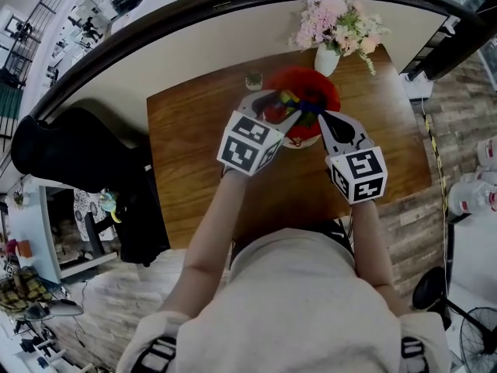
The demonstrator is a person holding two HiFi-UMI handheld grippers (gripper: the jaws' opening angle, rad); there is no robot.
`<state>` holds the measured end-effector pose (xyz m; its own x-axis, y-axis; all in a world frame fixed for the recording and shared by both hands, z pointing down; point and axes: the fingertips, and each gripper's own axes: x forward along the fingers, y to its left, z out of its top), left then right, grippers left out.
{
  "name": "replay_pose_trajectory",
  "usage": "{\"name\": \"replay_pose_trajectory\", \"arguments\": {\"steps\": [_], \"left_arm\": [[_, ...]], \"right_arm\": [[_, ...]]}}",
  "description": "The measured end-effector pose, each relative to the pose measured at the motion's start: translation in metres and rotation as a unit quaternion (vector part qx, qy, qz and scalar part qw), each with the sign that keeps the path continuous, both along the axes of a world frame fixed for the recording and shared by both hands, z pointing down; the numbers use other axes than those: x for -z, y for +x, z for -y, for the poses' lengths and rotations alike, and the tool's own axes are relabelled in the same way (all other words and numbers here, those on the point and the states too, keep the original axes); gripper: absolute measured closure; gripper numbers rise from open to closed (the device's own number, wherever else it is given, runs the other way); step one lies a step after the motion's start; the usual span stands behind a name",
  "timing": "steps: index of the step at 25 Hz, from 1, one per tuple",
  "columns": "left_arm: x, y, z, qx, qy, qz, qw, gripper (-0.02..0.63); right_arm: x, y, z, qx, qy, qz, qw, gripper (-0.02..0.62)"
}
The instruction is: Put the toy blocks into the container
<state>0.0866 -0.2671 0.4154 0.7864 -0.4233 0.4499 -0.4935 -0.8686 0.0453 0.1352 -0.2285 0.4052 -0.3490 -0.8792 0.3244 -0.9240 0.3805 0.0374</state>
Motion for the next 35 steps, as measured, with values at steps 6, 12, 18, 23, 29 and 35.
{"name": "replay_pose_trajectory", "arguments": {"steps": [6, 12, 18, 23, 29, 35], "left_arm": [[0.003, -0.032, -0.003, 0.036, 0.002, -0.007, 0.9993, 0.367], [0.004, -0.065, -0.009, 0.075, 0.0, -0.017, 0.997, 0.37], [-0.007, -0.092, -0.013, 0.115, -0.016, -0.032, 0.9927, 0.374], [-0.021, -0.112, -0.018, 0.14, -0.032, -0.037, 0.9889, 0.382], [-0.042, -0.137, -0.024, 0.166, -0.048, -0.035, 0.9843, 0.414], [-0.075, -0.151, -0.033, 0.169, -0.08, -0.02, 0.9822, 0.414]], "right_arm": [[0.003, -0.029, -0.005, 0.036, 0.002, -0.004, 0.999, 0.583], [-0.003, -0.064, -0.012, 0.079, -0.005, -0.008, 0.997, 0.583], [-0.013, -0.105, -0.021, 0.131, -0.018, -0.014, 0.991, 0.583], [-0.032, -0.134, -0.031, 0.171, -0.039, -0.02, 0.984, 0.583], [-0.047, -0.148, -0.031, 0.184, -0.054, -0.027, 0.981, 0.583], [-0.067, -0.158, -0.028, 0.191, -0.075, -0.031, 0.978, 0.583]]}}
